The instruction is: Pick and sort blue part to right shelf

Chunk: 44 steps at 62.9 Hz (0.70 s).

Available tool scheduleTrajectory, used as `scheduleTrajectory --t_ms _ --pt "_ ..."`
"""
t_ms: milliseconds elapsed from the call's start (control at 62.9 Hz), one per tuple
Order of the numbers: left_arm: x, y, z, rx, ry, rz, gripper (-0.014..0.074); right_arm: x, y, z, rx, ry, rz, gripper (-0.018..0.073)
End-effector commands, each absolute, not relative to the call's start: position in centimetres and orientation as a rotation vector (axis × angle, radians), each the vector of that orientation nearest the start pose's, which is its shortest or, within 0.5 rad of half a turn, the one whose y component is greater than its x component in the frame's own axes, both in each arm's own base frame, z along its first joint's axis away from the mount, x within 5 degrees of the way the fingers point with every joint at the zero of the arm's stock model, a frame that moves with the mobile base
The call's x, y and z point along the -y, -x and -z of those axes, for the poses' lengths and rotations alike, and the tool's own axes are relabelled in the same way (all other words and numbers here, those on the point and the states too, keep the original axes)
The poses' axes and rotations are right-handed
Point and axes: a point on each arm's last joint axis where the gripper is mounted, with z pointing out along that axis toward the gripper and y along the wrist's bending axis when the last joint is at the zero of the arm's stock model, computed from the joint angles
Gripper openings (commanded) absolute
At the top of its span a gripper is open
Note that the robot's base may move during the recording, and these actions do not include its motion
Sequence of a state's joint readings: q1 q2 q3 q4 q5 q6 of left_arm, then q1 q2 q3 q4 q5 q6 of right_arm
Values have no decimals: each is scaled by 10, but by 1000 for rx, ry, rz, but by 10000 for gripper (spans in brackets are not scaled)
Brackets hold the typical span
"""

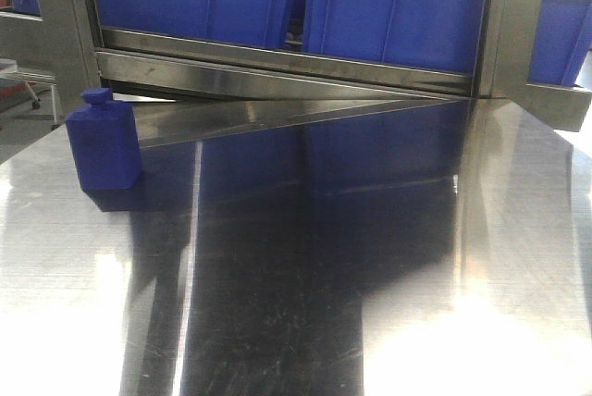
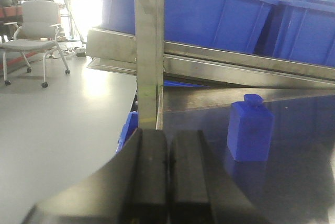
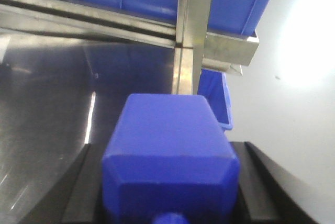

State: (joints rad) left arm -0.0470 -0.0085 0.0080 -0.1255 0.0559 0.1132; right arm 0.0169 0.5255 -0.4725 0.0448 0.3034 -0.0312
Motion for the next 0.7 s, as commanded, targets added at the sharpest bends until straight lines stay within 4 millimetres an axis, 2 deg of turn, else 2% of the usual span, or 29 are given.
scheduleTrajectory --t_ms 0,684 --pt "3 -55 -207 -1458 -13 67 123 -2 -110 -325 -1696 19 -9 298" --pt "3 -55 -207 -1458 -13 67 123 -2 -110 -325 -1698 19 -9 298"
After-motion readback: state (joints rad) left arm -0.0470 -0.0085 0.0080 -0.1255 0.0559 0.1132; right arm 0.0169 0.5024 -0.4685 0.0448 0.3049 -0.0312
